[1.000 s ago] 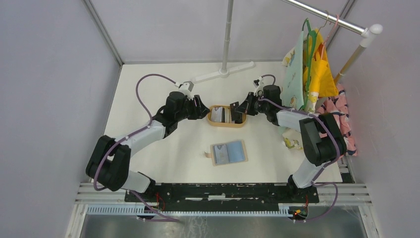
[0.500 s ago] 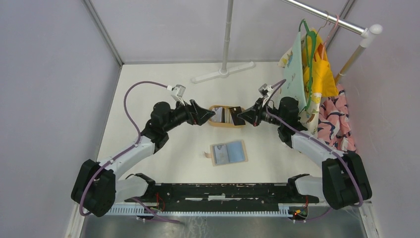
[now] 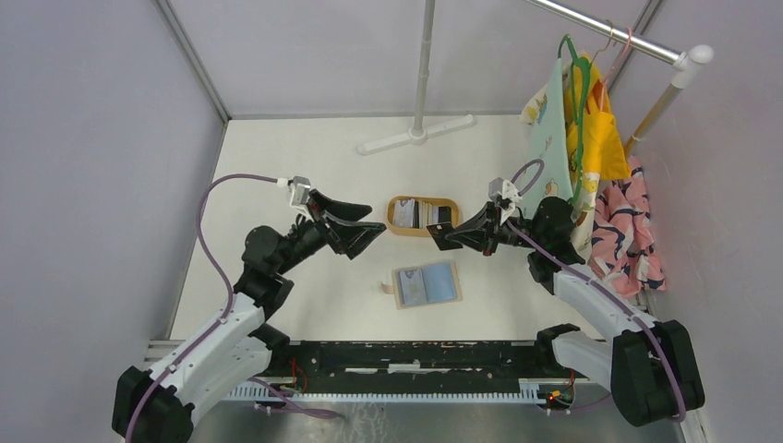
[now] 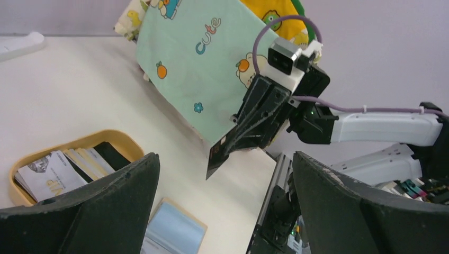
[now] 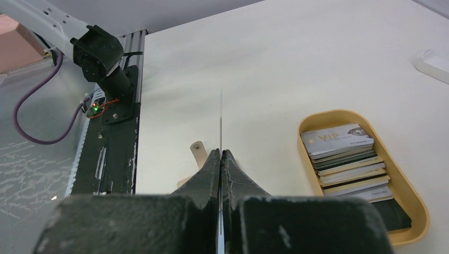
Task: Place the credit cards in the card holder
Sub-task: Pick up the credit card from the storage box.
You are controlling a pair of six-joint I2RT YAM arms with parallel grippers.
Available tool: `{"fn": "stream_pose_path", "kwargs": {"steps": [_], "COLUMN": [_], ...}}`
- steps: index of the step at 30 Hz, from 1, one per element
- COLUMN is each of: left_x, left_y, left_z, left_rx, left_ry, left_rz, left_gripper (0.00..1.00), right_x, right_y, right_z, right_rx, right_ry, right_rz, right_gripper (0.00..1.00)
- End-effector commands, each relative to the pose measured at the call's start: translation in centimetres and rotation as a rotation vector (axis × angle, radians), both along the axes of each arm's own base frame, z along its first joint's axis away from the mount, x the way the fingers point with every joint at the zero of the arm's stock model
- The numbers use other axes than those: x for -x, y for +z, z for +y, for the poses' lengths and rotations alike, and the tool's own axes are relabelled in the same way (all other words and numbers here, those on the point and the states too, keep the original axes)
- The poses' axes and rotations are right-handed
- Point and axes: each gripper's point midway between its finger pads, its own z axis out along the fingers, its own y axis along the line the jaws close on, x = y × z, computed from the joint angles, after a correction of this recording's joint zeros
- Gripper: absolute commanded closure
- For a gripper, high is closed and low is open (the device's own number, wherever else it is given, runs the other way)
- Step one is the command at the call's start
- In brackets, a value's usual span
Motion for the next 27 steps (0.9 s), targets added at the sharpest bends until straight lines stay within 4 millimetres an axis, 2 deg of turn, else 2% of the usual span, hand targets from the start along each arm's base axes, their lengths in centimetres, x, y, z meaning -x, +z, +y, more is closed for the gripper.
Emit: {"fn": "stream_pose_path", "kwargs": {"steps": [1,10,16,23,27], "left_x": [-1.3,-0.1,0.9,0.0,0.7], "left_y": [0.7,-2.6,-3.3,-6.8,-7.4], "left_z": [0.7,0.1,1.1,-0.6,-1.4], "left_rx": [-0.031,0.035,0.105,-0.004,0.019], "left_ry": [0.085,0.013,0.05,-0.013,-0.09], "left_rz": [0.002,-0.015,-0.147,-0.063,-0.057], "left_gripper": [0.0,0.01,0.0,0.0,0.04], "right_x": [1.4,2.1,2.0,1.8,1.7], "right_y": [1.0,1.1,0.3,-0.2,-0.5], "right_z": [-0.2,-0.3,-0.2,-0.1,0.0], "right_rx": [-0.011,-0.026,-0.028,-0.027,-0.028], "right_ry": [0.063,0.061,0.064,0.063,0.064], "right_rz": [-0.137,-0.144,-0.095,-0.063,-0.045], "right_gripper": [1.0,1.0,1.0,1.0,1.0]}}
